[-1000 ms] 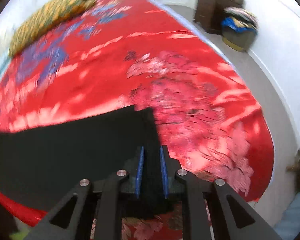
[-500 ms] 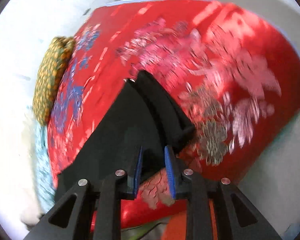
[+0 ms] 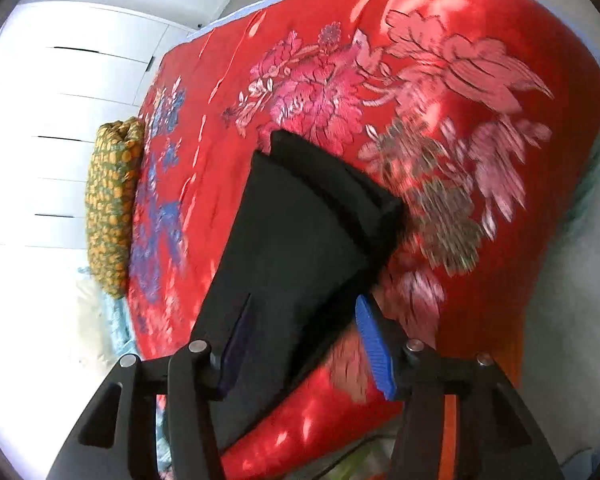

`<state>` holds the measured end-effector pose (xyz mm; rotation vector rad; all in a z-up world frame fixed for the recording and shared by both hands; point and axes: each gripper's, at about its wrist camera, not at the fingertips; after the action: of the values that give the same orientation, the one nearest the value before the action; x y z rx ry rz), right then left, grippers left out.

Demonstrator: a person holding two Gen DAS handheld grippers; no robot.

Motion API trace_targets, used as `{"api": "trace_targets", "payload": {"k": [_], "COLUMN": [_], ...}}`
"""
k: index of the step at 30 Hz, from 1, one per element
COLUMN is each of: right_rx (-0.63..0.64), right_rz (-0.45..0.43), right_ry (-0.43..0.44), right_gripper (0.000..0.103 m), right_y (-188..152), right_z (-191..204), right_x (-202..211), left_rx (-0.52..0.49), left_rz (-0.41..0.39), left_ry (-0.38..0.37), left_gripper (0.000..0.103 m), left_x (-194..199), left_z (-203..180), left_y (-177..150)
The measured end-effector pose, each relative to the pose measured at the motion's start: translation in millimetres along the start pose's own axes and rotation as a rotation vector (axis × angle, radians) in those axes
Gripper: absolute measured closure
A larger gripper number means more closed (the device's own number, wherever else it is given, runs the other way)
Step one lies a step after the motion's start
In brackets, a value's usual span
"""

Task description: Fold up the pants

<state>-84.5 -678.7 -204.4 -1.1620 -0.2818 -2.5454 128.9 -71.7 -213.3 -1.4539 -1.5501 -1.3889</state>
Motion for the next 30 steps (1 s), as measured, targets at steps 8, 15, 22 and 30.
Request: {"api": "trace_targets", "payload": {"k": [8, 15, 22, 30], "right_rx": [0.231, 0.197, 0.174, 0.283], "right_rz": [-0.224, -0.214, -0.211, -0.367], "right_ry": [-0.154, -0.229, -0.258, -0.362], "right_gripper": [0.097, 0.097, 0.068, 0.045], "right_y": [-9.0, -14.2, -15.7, -47.6], "right_z": [35.3, 2.0, 2.6, 20.0], "right_x": [23.1, 10.6, 13.7, 69.2], "left_rx": [-0.025, -0.015, -0.016, -0.015], "left_rz": [-0.002, 0.027, 0.089, -0.181], "left_ry": [-0.019, -0.032, -0.01, 0.053], "left_gripper": [0.095, 0.094, 0.069, 0.023], "left_x": [0.3, -8.3, 9.8, 95.2], "left_z": [-5.1, -1.7, 1.5, 47.0], "left_y": [-0.1, -3.3, -10.9, 14.3]}}
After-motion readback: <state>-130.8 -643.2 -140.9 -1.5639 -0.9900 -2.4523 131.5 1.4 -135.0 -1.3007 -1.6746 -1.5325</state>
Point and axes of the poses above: each gripper's, at about its wrist camera, not at the fingertips, and x roughly against the way its jaws point, z to its left, y to its top, and after that the axes turned 2 degrees about -x, right-handed
